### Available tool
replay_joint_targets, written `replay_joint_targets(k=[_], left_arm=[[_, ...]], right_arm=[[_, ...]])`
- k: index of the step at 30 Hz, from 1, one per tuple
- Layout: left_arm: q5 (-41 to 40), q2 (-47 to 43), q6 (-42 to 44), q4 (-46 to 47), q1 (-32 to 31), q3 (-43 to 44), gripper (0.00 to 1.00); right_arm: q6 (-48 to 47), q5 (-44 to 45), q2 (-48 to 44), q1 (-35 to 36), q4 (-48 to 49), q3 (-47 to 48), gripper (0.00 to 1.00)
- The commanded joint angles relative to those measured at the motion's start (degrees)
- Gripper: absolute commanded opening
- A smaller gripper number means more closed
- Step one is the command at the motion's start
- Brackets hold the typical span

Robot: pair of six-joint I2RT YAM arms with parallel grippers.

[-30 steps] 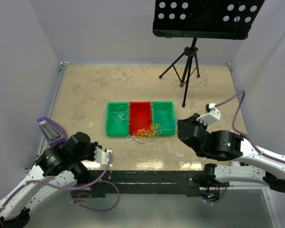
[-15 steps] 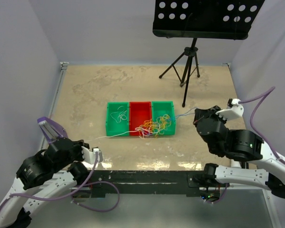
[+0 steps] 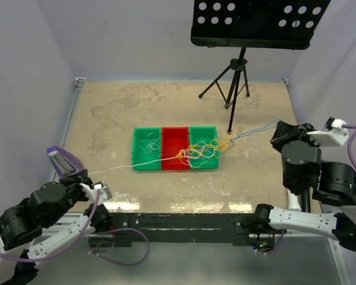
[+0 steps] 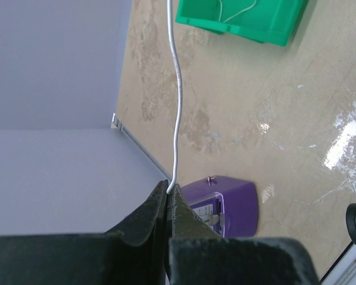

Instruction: Untangle the cables

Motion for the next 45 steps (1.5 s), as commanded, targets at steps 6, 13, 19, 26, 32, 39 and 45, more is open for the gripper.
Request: replay_joint_targets(k=[6,13,19,26,32,39,45], left_arm=[[-15.0,-4.3,-0.3,-0.6,-5.5,6.1,0.00],[-17.0,-5.0,-1.6,-0.6,-8.7,7.3,0.00],[-7.4,-0.8,-4.5,1.0,-9.2,4.7,0.00],[10.7,7.5,1.7,-0.5,-9.1,5.0,0.00],[15.7,12.8,8.8,-0.5,-8.8,0.3,0.00],[22.1,19.4,10.2,0.5,-8.7,-3.4,0.27],[27.9,25.5,10.3,7.9,-8.5,-2.9,0.64]], right_arm=[[-35.3,19.5,-7.1,-0.5,28.1,-5.1,0.00],[-38.4,18.3,-10.6,1.7,32.7,-6.3,0.00],[-38.1,5.4,-6.3,1.8,39.7,-14.8,0.00],[-18.4,-15.7,5.2,1.7,26.5,-16.2,0.00],[-6.9,-29.7,1.7,1.8,27.2,-25.7,0.00],[2.3,-39.9,5.1,3.8,27.2,-33.2,0.00],[13.8,-37.4,12.0,11.1,15.7,-31.3,0.00]])
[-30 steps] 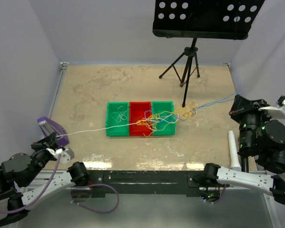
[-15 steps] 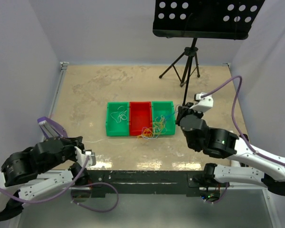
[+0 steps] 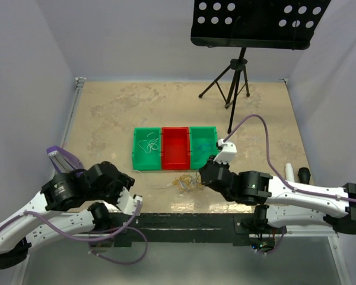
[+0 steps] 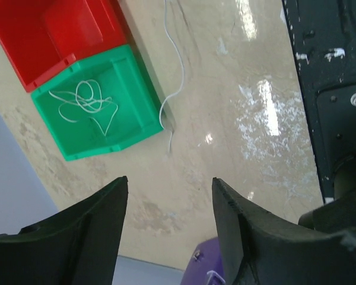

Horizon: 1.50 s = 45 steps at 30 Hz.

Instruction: Untangle the cables

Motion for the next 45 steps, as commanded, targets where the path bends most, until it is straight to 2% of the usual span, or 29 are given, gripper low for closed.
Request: replay_joint_targets(k=[1,4,7,12,16,21,25,28,33,37,40,45], left_arm=[[6.6,4.2,0.7,9.0,0.3,0.0,0.64],[9.0,9.4,0.1,16.6,0.8,-1.0,0.65],[11.0,16.2,-2.8,28.4,1.7,-1.7,0.65],[18.8,27.8,-4.3,44.4,3.7,-4.1,0.64],[22.0,32.7,-4.4,55.6,3.5,-7.1,0.62],[25.7,40.3,-7.0,57.9,3.6,-3.4,0.52],[30.6,42.4,-3.7,61.3,3.2,-5.8,0.45],[32.2,47.0,-1.1,59.0,3.2,-4.4,0.40],[34.8,50.4,1.4,60.2,2.5,-5.5,0.35],[33.8,52.2,1.2,61.5,2.5,-5.1,0.34],[33.4,52.4,2.3,61.9,2.5,-5.6,0.25],[32.9,52.4,2.5,61.8,2.5,-6.3,0.04]], right_arm=[[11.6,-0.7,2.7,3.3,-8.9,1.0,0.00],[15.1,-0.4,3.2,3.6,-11.7,0.1,0.00],[18.0,0.6,2.6,3.7,-13.5,-1.5,0.00],[20.4,0.6,1.1,3.7,-14.5,-2.6,0.00],[21.8,0.3,1.5,3.6,-15.4,-2.6,0.00],[23.5,1.4,0.7,3.6,-16.7,-2.1,0.00],[25.1,1.4,-1.4,3.7,-17.3,-2.6,0.00],[25.4,1.7,-3.0,3.7,-17.6,-2.9,0.00],[25.3,2.1,-2.9,3.5,-17.5,-2.6,0.00],[25.6,2.1,-2.2,3.6,-17.5,-2.8,0.00],[25.7,2.0,-3.0,3.5,-17.1,-3.4,0.00],[25.8,2.1,-4.0,3.5,-17.2,-3.5,0.00]])
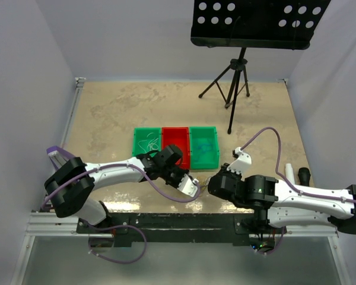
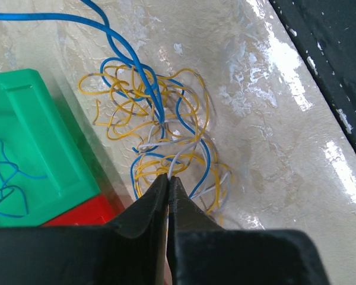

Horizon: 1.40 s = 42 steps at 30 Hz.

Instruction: Untangle the cables

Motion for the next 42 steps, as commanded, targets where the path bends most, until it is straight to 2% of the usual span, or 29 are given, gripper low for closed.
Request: replay_joint_targets(k=[1,8,16,23,28,33,40,42], left_arm=[[2.2,-0.3,2.3,1.7,-0.2,-0.8,0.01],[-1.0,-4.8,2.6,-1.8,-0.1,-1.5,0.00],[-5.3,-21.3,-2.7,-8.8,0.6,-4.4,0.00],[-14.5,-37.1,-2.5,-20.4,1.6,-7.0,0.00],[-21.2,-45.9,1.1,-32.0,2.0,-6.8,0.00],[-25.4,-50.0,2.1,-48.3,2.0,-3.1,0.00],[-32.3,-58.1,4.4,-59.1,2.0,-4.0,0.00],[-34.1,-60.1,5.0,-60.8,2.0,-5.9,0.00]], right_arm=[[2.0,2.0,-1.1,0.1,-0.9,-0.1,0.00],[2.4,2.8,0.0,0.0,-1.1,0.7,0.00],[4.4,5.9,3.7,0.2,-1.9,3.2,0.00],[6.9,12.4,6.2,0.1,-7.3,7.3,0.00],[4.4,20.3,10.4,-0.9,-8.2,10.6,0.00],[-3.4,29.1,13.2,-6.4,-8.2,14.9,0.00],[-16.0,41.0,9.4,-18.0,-7.1,24.1,0.00],[-23.1,43.8,8.7,-19.8,-3.1,25.6,0.00]])
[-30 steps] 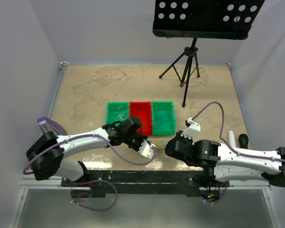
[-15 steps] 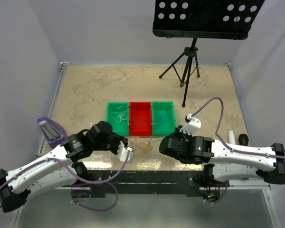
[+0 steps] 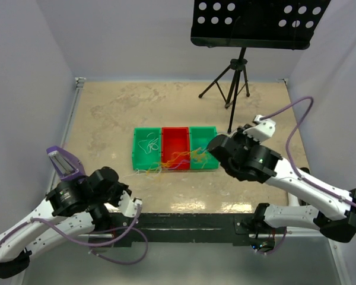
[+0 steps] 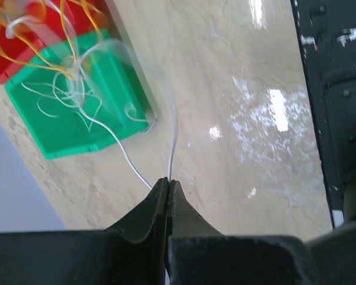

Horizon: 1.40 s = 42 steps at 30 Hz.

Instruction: Untangle the cables

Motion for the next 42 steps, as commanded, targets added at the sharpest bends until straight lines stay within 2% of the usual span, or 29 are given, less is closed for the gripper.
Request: replay_joint_targets(k=[1,5,10,14,15,22,25,30,36,40,42], left_arm=[[-6.1,-4.4,2.9,-9.4,0.3,-1.5,0.00],[-9.7,-9.0,4.3,-9.4,0.3,-4.0,0.00],[-8.6,-7.7,4.7,-9.4,0.2,-2.9,0.00],[-9.8,-7.2,6.0,-9.3,0.2,-4.2,0.00],[-10.3,-7.6,6.4,-9.4,0.2,-4.8,0.00],[-16.8,-11.8,10.4,-9.4,0.3,-11.0,0.00],[-17.3,-12.5,11.7,-9.2,0.3,-12.1,0.00],[-14.2,-10.4,8.5,-8.7,0.2,-10.6,0.00],[-12.4,-10.5,6.6,-2.4,0.2,-6.5,0.00],[-8.1,-8.4,3.1,6.3,0.2,-1.6,0.00],[-4.3,-5.5,0.9,8.6,0.2,1.4,0.00]], right_arm=[[-16.3,14.3,-3.3,-4.4,5.4,5.5,0.00],[-21.9,19.1,-3.9,-7.1,6.0,8.8,0.00],[-28.9,24.3,-5.6,-9.4,7.4,13.6,0.00],[-28.7,27.8,-6.2,-9.9,3.9,17.9,0.00],[-26.5,27.9,-5.9,-10.2,0.3,20.3,0.00],[-31.6,28.2,-6.6,-11.2,0.9,25.0,0.00],[-30.6,27.9,-6.9,-11.3,0.4,27.5,0.00],[-30.1,23.6,-6.8,-11.3,0.9,25.2,0.00],[-33.4,23.0,-8.5,-11.3,5.8,22.2,0.00],[-37.2,18.6,-9.8,-11.2,11.5,20.7,0.00],[-41.8,14.7,-11.8,-11.2,18.3,17.6,0.00]])
